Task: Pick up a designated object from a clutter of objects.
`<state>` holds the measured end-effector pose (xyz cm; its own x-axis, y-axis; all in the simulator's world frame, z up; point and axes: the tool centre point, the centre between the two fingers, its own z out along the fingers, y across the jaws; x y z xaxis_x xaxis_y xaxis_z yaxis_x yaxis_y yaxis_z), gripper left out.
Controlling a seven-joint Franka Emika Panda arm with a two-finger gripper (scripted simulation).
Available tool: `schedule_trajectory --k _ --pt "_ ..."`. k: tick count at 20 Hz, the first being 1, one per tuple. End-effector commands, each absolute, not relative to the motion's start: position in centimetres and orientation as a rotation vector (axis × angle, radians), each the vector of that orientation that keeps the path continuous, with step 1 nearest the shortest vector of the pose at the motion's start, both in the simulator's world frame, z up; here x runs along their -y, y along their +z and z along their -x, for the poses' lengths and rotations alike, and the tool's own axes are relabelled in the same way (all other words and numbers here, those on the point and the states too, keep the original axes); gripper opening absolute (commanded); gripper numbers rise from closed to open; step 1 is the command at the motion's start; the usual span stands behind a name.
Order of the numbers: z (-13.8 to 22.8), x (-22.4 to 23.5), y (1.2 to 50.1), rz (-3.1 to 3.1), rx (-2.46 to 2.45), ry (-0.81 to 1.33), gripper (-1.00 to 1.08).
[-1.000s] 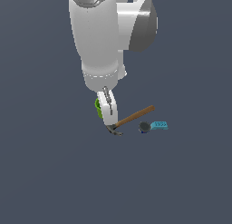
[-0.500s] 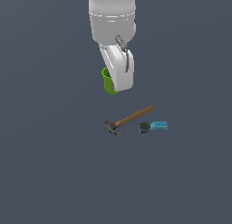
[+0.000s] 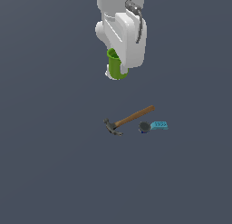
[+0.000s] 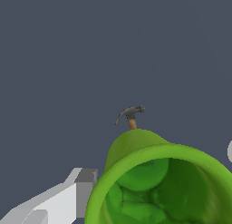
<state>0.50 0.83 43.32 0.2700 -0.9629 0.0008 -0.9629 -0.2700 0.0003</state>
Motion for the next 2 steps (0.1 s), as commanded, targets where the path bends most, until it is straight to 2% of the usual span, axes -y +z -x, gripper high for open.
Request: schedule_trajectory --k 1,2 --pt "-0.4 -0.96 43.76 -2.503 1.898 0.001 -1.0" --pt "-0.4 -0.97 43.79 -2.503 1.898 0.001 -1.0"
